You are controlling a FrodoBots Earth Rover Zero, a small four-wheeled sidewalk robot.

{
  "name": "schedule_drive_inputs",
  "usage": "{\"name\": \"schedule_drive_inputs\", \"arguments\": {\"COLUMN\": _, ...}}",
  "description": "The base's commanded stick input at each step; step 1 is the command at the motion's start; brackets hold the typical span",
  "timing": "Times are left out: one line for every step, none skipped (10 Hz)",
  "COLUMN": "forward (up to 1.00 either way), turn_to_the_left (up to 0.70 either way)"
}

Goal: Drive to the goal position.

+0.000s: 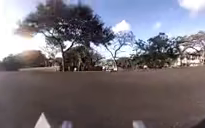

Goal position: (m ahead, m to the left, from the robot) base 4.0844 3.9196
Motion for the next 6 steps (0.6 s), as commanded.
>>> {"name": "schedule_drive_inputs", "arguments": {"forward": 0.05, "turn_to_the_left": 0.50}}
{"name": "schedule_drive_inputs", "arguments": {"forward": 0.05, "turn_to_the_left": 0.50}}
{"name": "schedule_drive_inputs", "arguments": {"forward": 0.05, "turn_to_the_left": 0.50}}
{"name": "schedule_drive_inputs", "arguments": {"forward": 0.05, "turn_to_the_left": 0.50}}
{"name": "schedule_drive_inputs", "arguments": {"forward": 0.05, "turn_to_the_left": 0.50}}
{"name": "schedule_drive_inputs", "arguments": {"forward": 0.05, "turn_to_the_left": 0.50}}
